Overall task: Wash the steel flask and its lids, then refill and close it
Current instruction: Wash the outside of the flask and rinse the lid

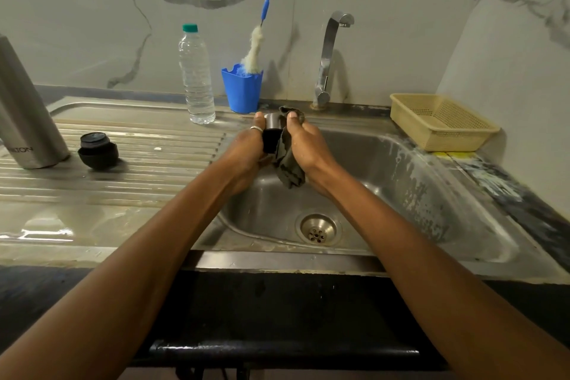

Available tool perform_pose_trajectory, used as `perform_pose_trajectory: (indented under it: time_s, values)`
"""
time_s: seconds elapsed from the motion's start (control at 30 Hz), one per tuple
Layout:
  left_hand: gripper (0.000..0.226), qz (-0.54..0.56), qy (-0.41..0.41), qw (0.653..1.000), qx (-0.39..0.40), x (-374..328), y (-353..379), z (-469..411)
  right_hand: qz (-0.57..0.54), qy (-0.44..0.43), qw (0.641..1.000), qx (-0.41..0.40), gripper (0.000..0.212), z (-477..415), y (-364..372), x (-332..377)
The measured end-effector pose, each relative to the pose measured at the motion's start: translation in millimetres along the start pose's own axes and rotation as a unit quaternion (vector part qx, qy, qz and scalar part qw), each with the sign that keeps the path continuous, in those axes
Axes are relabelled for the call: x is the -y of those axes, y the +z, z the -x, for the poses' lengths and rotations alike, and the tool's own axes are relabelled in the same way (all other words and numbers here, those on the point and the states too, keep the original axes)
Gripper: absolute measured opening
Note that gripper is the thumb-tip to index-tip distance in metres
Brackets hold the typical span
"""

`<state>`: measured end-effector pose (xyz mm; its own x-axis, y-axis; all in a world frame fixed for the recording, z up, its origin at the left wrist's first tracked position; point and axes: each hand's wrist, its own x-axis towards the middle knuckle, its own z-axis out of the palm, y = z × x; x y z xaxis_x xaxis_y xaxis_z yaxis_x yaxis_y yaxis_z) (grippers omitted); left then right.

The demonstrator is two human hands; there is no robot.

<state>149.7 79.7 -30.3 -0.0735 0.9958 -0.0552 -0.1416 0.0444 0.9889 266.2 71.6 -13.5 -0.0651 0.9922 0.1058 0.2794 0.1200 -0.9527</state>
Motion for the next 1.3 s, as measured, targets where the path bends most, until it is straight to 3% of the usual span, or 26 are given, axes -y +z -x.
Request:
perform_pose_trajectory:
  time_s: [0.2, 0.3, 0.47, 0.57, 0.8, 1.0, 1.13, 1.3]
  values:
    - [0.051, -0.013, 0.026, 1.000, -0.006, 0, 4, 1, 0.017, -0.024, 1.000, 0.007, 0.048, 2, 6, 2]
    - [0.058, 0.028, 0.015, 0.997, -0.066, -1, 6, 0, 0.084, -0.062, 0.994, 0.016, 0.053, 6, 12, 1]
    - [0.032, 0.040, 0.040, 0.995, -0.087, -3, -7, 4, 0.152, -0.139, 0.977, 0.063, 0.056, 18, 29, 1]
    - [0.024, 0.047, 0.019, 0.996, -0.073, -3, -11, 6, 0.145, -0.125, 0.980, 0.057, 0.056, 11, 32, 1]
    - [0.033, 0.075, 0.033, 0.997, -0.010, -3, 7, 10, 0.067, -0.037, 0.997, 0.003, 0.059, -1, 18, 6]
    - [0.042, 0.123, 0.029, 0.992, -0.006, -8, 5, 12, 0.111, -0.121, 0.986, 0.018, 0.058, 19, 26, 10]
    - [0.043, 0.102, -0.001, 0.995, 0.007, -7, 5, 15, 0.095, -0.088, 0.991, 0.018, 0.057, 6, 23, 9]
    - [0.044, 0.092, 0.021, 0.995, 0.026, -6, 15, 17, 0.069, -0.055, 0.996, 0.005, 0.058, 7, 15, 8]
